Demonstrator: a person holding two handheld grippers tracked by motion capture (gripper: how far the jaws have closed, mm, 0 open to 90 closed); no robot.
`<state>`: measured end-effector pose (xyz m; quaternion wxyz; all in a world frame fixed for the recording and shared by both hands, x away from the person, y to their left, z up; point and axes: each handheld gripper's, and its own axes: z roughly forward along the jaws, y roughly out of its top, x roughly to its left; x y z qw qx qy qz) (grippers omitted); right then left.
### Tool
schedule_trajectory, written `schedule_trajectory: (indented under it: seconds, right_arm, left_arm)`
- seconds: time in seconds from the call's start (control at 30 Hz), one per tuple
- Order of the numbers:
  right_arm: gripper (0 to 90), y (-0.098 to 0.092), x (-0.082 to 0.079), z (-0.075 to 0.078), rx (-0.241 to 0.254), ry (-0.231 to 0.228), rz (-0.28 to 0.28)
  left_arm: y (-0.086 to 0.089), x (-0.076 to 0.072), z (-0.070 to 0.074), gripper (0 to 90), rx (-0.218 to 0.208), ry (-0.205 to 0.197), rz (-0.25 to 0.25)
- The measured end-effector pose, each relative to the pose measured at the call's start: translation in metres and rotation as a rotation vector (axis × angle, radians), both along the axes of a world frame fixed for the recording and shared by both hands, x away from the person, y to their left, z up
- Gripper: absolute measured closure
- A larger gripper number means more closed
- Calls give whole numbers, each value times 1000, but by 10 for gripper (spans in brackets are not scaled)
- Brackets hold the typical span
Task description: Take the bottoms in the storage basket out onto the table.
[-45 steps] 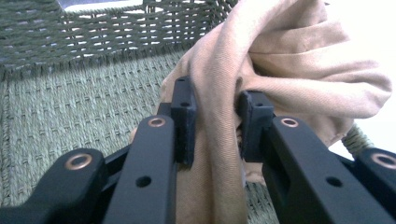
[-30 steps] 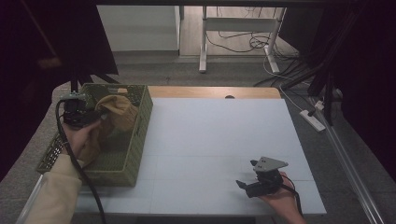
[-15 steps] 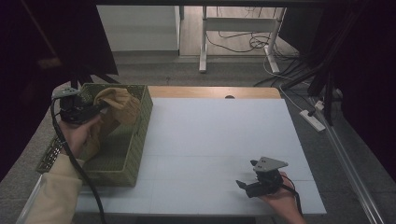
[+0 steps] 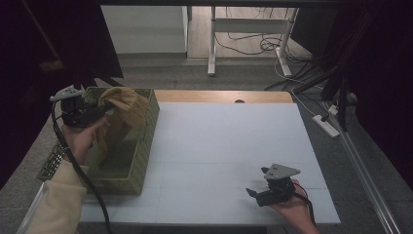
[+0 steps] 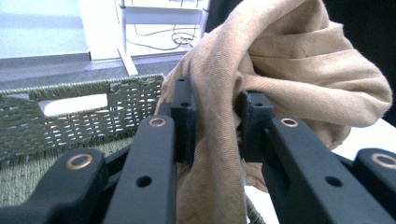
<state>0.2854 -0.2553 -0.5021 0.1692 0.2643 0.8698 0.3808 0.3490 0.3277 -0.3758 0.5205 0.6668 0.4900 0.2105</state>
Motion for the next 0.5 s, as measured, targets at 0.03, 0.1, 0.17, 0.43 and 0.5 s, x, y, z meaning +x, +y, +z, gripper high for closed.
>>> schedule_trajectory:
  seconds: [0.03,0.1,0.17,0.43,0.5]
  right_arm:
    - [76,0,0,0,0,0,0]
    - [75,0,0,0,0,0,0]
    - [76,0,0,0,0,0,0]
    - [76,0,0,0,-2,1,-1]
    - [76,0,0,0,-1,1,-2]
  left_arm:
    - [-1,0,1,719,-1,-2,-3]
    - [-2,-1,2,719,-1,-7,-3]
    - [-2,-2,3,719,-6,-11,-4]
    - [-2,-4,9,719,-14,-32,-1]
    - [-3,-5,10,719,-16,-35,-1]
